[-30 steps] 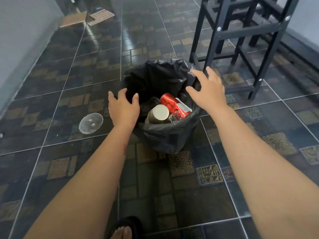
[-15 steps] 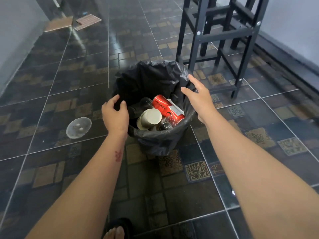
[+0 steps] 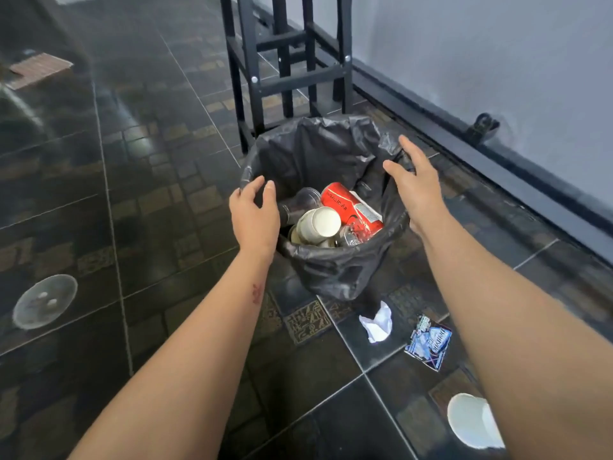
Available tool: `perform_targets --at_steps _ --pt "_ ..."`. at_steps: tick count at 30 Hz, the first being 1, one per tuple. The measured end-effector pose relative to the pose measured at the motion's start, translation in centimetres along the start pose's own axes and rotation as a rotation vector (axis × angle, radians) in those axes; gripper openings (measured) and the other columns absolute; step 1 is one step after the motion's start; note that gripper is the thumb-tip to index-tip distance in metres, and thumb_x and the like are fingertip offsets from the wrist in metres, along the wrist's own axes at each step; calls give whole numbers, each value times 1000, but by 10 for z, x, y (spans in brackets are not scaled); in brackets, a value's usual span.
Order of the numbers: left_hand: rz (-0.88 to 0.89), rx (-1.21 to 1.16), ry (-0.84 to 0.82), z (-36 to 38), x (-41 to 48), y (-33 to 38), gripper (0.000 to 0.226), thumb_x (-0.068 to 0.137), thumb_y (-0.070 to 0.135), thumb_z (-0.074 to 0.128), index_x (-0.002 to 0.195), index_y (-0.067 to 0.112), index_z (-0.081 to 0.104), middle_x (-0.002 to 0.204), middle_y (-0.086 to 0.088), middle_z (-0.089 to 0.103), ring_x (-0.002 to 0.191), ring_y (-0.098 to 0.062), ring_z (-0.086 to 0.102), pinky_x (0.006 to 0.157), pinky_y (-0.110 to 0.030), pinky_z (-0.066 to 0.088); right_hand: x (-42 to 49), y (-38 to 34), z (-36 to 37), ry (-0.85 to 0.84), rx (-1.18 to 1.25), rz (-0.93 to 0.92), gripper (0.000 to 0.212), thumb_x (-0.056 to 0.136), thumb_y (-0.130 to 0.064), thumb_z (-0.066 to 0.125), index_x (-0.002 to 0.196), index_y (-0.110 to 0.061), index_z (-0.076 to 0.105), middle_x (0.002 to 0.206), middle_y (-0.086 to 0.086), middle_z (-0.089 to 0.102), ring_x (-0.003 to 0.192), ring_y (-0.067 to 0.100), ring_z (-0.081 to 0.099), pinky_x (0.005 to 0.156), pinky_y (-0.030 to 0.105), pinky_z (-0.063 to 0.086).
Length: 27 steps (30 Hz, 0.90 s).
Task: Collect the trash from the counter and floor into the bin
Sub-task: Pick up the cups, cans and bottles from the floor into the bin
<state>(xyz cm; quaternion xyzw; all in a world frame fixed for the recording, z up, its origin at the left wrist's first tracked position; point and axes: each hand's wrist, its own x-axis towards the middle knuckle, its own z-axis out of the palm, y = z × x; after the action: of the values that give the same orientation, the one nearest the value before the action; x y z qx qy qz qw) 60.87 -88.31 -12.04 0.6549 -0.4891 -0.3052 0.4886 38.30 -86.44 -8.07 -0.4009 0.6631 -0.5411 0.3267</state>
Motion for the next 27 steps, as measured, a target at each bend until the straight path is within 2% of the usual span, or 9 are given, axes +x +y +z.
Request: perform_targets --at_steps 6,8,10,13,17,20,22,27 --pt "42 -12 -164 52 1 24 40 100 41 51 136 26 59 153 -4 38 143 -16 34 117 -32 28 15 21 -45 147 18 29 53 95 -22 59 144 -35 45 152 -13 38 137 3 34 110 21 27" --pt "60 28 -204 67 7 28 41 100 42 50 138 25 57 156 -2 35 144 -14 31 110 -23 22 22 31 -51 173 13 52 55 96 -22 57 147 -33 40 154 -12 35 140 6 32 112 23 26" --pt "69 73 -229 77 18 29 43 101 41 49 141 25 54 158 -1 33 144 -13 31 102 -20 21 28 39 -51 180 -14 70 60 96 -26 55 151 -34 32 157 -12 29 143 8 27 117 30 23" --pt "103 177 -269 85 40 34 47 101 42 48 145 25 49 158 -1 32 142 -15 35 105 -23 25 39 45 -48 179 -112 61 68 95 -35 54 153 -37 20 162 -10 15 148 9 15 120 35 16" --pt "162 359 -331 85 50 38 52 101 46 43 150 27 41 164 -3 20 146 -19 30 114 -36 27 37 44 -47 180 -314 39 67 99 -38 49 156 -34 13 164 -10 1 149 7 8 115 32 17" --pt "334 515 -282 83 45 36 54 103 47 36 151 23 40 165 -8 19 152 -23 17 123 -44 15 23 46 -51 144 -391 29 64 101 -42 44 156 -35 11 163 -16 0 148 4 10 110 26 17" --pt "506 587 -300 84 31 37 56 104 48 31 150 19 41 162 -10 26 151 -24 18 122 -45 10 7 49 -58 131 -454 33 62 101 -47 39 155 -38 10 162 -20 3 147 4 13 111 26 18" --pt "871 628 -426 90 -27 37 54 104 40 31 145 11 48 155 -12 41 146 -27 33 120 -49 22 -38 61 -86 121 -615 51 63 99 -54 37 155 -35 15 162 -17 11 147 7 18 117 29 17"
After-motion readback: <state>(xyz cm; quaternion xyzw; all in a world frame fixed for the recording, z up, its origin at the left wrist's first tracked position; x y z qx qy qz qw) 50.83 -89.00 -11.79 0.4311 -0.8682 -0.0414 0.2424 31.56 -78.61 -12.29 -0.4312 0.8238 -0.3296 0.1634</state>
